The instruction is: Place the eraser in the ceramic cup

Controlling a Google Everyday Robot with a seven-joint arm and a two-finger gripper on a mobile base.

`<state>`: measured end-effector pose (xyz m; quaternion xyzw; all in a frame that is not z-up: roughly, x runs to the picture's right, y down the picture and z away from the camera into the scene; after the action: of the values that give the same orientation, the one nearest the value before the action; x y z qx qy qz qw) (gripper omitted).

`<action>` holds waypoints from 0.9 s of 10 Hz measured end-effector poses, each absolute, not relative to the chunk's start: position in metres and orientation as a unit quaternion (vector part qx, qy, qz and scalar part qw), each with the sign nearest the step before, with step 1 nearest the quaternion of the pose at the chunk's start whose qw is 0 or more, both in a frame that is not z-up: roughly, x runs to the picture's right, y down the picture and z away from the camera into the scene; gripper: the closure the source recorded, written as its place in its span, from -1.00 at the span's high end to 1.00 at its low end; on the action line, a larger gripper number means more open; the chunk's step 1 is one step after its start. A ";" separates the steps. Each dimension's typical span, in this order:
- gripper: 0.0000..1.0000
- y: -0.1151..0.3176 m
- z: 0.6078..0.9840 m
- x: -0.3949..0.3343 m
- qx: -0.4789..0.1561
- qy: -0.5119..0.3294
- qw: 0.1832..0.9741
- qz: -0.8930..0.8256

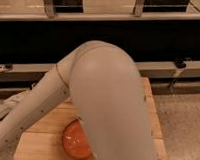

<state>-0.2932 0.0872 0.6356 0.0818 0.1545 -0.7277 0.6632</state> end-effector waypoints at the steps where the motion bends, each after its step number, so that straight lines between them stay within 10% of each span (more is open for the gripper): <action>1: -1.00 0.089 0.632 -0.299 0.086 0.155 0.660 -0.730; 9: -1.00 0.081 0.710 -0.326 0.012 0.114 0.673 -0.730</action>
<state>-0.3256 0.0810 0.7104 0.0124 0.1144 -0.7302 0.6735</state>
